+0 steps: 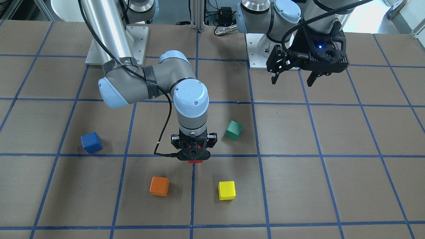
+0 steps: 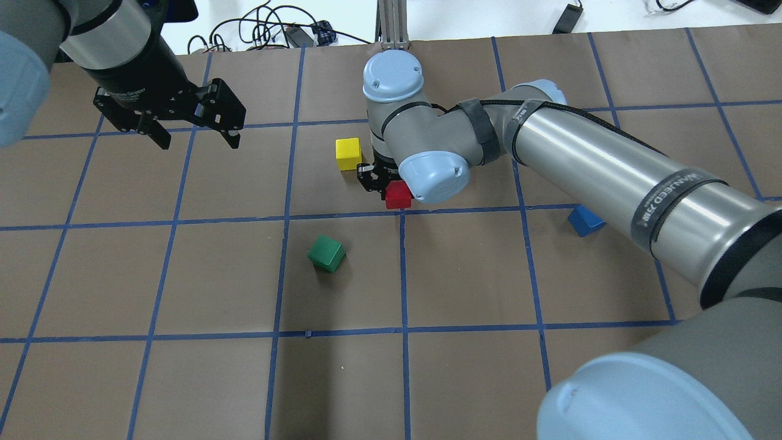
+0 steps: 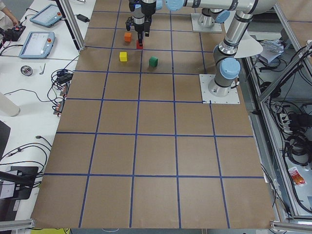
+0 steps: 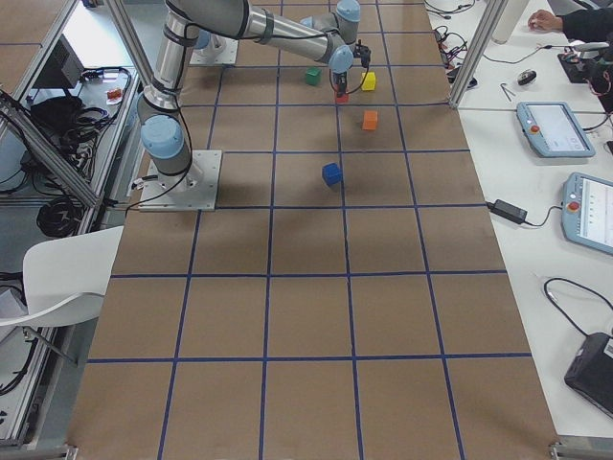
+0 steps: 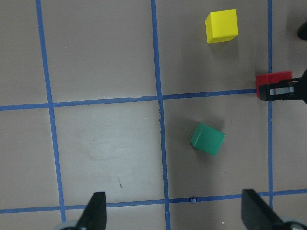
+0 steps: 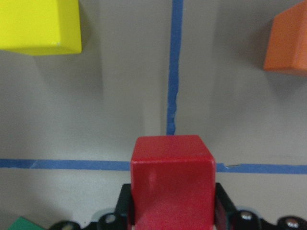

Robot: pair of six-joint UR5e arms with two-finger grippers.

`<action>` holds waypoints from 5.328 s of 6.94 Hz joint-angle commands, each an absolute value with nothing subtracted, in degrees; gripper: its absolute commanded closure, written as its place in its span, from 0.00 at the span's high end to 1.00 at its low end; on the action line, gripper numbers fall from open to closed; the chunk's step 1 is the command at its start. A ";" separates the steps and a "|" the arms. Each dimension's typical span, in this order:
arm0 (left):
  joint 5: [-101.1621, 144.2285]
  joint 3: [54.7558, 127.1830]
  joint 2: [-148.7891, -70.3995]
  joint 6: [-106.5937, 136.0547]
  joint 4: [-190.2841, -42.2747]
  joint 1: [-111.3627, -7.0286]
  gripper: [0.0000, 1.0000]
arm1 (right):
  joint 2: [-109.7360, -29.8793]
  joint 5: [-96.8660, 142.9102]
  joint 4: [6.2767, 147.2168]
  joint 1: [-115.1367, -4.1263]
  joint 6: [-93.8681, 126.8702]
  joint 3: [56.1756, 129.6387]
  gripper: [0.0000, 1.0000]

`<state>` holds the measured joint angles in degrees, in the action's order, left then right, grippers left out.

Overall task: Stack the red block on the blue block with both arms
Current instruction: 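Lift the red cube with the right gripper and carry it over the blue cube, then lower the red cube onto the blue cube with the right gripper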

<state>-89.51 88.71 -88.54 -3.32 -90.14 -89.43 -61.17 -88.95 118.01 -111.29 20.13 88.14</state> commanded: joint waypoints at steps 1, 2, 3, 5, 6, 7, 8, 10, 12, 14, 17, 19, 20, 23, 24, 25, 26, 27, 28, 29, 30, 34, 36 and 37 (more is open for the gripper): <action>-89.47 88.68 -88.59 -3.25 -90.09 -89.38 1.00 | -67.47 -89.03 109.81 -106.21 20.04 86.66 0.00; -89.47 88.68 -88.59 -3.25 -90.09 -89.38 1.00 | -71.07 -88.86 105.77 -102.17 18.39 87.01 0.00; -89.47 88.68 -88.59 -3.25 -90.09 -89.38 1.00 | -74.06 -89.03 101.56 -98.47 13.24 87.19 0.00; -89.38 88.68 -88.59 -3.25 -90.09 -89.38 1.00 | -77.07 -89.21 96.17 -92.92 3.83 88.41 0.00; -89.30 88.68 -88.59 -3.25 -90.09 -89.38 1.00 | -78.30 -90.34 96.24 -90.81 0.56 90.51 0.00; -89.30 88.68 -88.59 -3.25 -90.09 -89.38 1.00 | -79.27 -92.18 97.11 -88.35 -3.13 92.88 0.00; -89.30 88.77 -88.59 -3.25 -89.65 -89.38 1.00 | -80.23 -92.28 97.21 -86.42 -7.78 94.03 0.00; -89.30 88.77 -88.59 -3.16 -89.65 -89.47 1.00 | -80.51 -92.20 97.47 -82.11 -15.44 95.62 0.00; -89.30 88.68 -88.59 -3.16 -89.65 -89.47 1.00 | -80.85 -92.37 108.31 -76.84 -23.68 103.32 0.00; -89.30 88.77 -88.59 -3.16 -89.65 -89.47 1.00 | -81.30 -91.59 113.80 -75.85 -26.19 108.26 0.00; -89.21 88.68 -88.59 -3.25 -89.21 -89.47 1.00 | -80.77 -91.41 113.82 -75.94 -28.47 109.07 0.00; -89.21 88.68 -88.59 -3.25 -89.21 -89.47 1.00 | -80.77 -91.32 114.08 -75.94 -28.65 109.07 0.00; -89.30 88.68 -88.59 -3.25 -89.21 -89.47 1.00 | -80.42 -91.41 115.91 -75.94 -28.65 109.07 0.00; -89.21 88.68 -88.59 -3.25 -89.21 -89.47 1.00 | -79.63 -91.23 116.45 -75.85 -28.39 109.42 0.00; -89.21 88.68 -88.59 -3.25 -89.21 -89.47 1.00 | -77.98 -91.23 118.02 -75.85 -28.13 109.51 0.00; -89.21 88.68 -88.59 -3.25 -89.21 -89.47 1.00 | -77.26 -91.40 119.69 -75.85 -27.95 109.51 0.00; -89.21 88.68 -88.59 -3.25 -89.21 -89.30 1.00 | -77.26 -91.41 119.62 -75.85 -27.95 109.51 0.00; -89.21 88.68 -88.59 -3.25 -89.21 -89.30 1.00 | -77.34 -91.41 119.27 -75.85 -27.86 109.60 0.00; -89.21 88.68 -88.59 -3.25 -89.21 -89.30 1.00 | -77.52 -91.41 119.01 -75.85 -27.86 109.60 0.00; -89.21 88.68 -88.59 -3.25 -89.21 -89.30 1.00 | -77.43 -91.49 119.00 -75.85 -27.86 109.60 0.00; -89.21 88.68 -88.59 -3.25 -89.21 -89.21 1.00 | -77.43 -91.41 118.92 -75.85 -27.95 109.69 0.00; -89.21 88.68 -88.59 -3.60 -88.95 -88.95 1.00 | -77.70 -91.49 119.53 -75.85 -28.47 111.88 0.00; -89.21 88.68 -88.59 -3.52 -88.86 -89.03 1.00 | -77.70 -91.84 119.71 -75.85 -28.48 111.80 1.00; -89.12 88.68 -88.59 -3.52 -88.77 -89.03 1.00 | -77.78 -92.19 119.71 -75.85 -28.22 111.36 1.00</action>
<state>-89.19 88.68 -88.59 -3.51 -88.86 -89.03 -77.67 -91.81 119.67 -75.85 -28.42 111.76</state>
